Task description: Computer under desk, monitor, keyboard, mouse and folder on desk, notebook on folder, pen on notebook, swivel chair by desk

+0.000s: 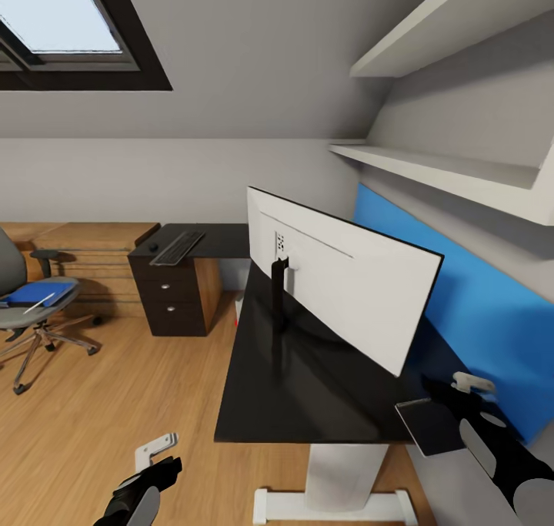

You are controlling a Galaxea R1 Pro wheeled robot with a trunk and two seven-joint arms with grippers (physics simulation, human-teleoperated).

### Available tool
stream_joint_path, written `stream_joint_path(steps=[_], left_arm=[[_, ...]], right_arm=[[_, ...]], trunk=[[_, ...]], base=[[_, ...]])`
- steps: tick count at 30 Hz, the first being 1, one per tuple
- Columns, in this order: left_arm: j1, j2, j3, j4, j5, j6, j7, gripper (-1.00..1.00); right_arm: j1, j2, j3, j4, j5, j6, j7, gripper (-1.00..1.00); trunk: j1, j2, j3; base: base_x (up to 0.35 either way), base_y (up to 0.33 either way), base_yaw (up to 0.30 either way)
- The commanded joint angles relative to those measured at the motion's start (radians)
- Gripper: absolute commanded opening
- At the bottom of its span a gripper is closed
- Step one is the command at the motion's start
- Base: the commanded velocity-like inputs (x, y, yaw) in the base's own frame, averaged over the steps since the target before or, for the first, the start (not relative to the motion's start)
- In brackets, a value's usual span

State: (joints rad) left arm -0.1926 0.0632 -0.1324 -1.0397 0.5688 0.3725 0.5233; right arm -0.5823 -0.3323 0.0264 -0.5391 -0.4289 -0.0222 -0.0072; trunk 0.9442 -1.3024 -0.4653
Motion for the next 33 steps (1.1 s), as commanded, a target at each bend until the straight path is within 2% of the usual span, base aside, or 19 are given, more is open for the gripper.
stream_joint_path(steps=[1, 13, 33], left_arm=[[-0.001, 0.001, -0.005, -0.002, 0.008, 0.002, 0.009, 1.00], [-0.001, 0.003, -0.023, -0.007, 0.008, 0.002, 0.008, 1.00], [-0.001, 0.001, -0.026, -0.009, 0.008, 0.002, 0.012, 1.00]], right_arm=[[-0.001, -0.001, 0.003, 0.000, -0.009, -0.002, -0.001, 1.00], [-0.001, -0.001, 0.003, 0.001, -0.009, -0.001, -0.002, 1.00], [-0.001, -0.001, 0.003, 0.001, -0.009, 0.004, -0.002, 1.00]], trunk=[[0.000, -0.001, -0.001], [0.000, -0.001, -0.001], [0.077, -0.141, -0.064]], base=[[0.211, 0.000, 0.000], [0.061, 0.000, 0.000], [0.000, 0.000, 0.000]])
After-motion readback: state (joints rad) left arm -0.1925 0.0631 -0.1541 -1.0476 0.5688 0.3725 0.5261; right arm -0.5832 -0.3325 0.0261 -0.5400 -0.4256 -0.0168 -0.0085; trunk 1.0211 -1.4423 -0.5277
